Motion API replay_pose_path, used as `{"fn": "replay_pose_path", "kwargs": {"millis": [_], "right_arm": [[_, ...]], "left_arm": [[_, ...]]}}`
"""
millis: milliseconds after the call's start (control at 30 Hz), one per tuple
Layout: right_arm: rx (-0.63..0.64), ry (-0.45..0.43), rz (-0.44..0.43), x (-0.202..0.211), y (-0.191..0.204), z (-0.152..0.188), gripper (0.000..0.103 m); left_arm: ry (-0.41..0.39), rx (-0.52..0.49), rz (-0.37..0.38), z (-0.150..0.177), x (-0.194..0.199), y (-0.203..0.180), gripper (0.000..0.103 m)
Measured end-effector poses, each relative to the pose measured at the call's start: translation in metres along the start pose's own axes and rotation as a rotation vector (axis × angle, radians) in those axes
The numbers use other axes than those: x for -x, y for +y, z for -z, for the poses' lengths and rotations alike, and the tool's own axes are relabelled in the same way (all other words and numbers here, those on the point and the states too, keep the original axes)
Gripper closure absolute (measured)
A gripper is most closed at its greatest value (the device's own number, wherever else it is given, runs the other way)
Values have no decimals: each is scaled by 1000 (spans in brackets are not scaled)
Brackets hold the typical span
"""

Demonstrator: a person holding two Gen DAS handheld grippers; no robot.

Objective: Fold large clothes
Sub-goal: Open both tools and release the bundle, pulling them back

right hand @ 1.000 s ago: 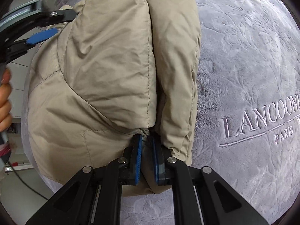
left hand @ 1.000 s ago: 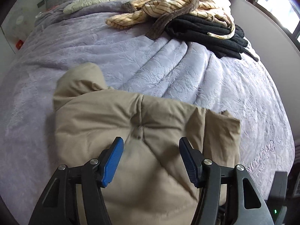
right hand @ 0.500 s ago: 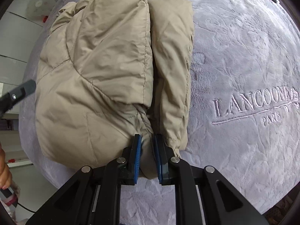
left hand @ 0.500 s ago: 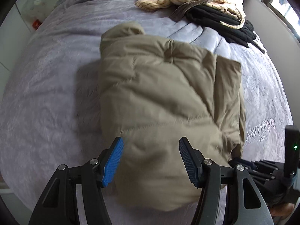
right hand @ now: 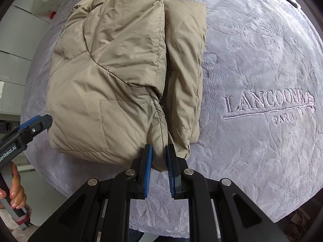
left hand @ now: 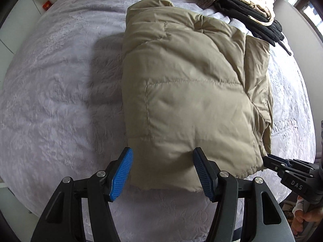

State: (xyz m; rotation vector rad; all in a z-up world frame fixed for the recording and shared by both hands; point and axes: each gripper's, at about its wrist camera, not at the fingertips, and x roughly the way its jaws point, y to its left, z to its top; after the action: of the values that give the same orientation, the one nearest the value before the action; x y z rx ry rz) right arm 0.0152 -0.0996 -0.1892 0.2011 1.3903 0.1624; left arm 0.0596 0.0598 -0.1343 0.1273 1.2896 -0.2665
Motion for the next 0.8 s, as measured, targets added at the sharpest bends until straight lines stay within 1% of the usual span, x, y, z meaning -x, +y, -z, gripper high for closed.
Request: {"fn": "replay_pose_path", "kwargs": {"millis": [33, 67, 100, 200, 333, 467, 633, 800], "right_arm": [[1, -1, -2, 2, -2, 3, 87], [3, -3, -3, 5, -3, 4, 87], [3, -5, -4, 3, -7, 0, 87], [-1, -11, -7, 13, -9, 10, 87], [-5, -8, -7, 19, -18, 16, 87], [-1, -16, -1, 32, -21, 26, 87], [14, -39, -6, 50, -21, 37, 86], [24, -73, -7, 76, -18, 44, 86]], "left_arm": [[1, 3, -6, 2, 0, 1, 32], [-2, 3, -11, 2, 0, 3, 29], [-8, -1, -15, 4, 0, 3, 29], [15, -18, -16, 9, -8, 5, 29], [46, -3, -1, 15, -17, 8, 29], [52, -2, -1, 18, -20, 8, 29], [32, 5, 8, 21, -11, 11, 29], [5, 0, 0, 23, 2, 16, 29]]}}
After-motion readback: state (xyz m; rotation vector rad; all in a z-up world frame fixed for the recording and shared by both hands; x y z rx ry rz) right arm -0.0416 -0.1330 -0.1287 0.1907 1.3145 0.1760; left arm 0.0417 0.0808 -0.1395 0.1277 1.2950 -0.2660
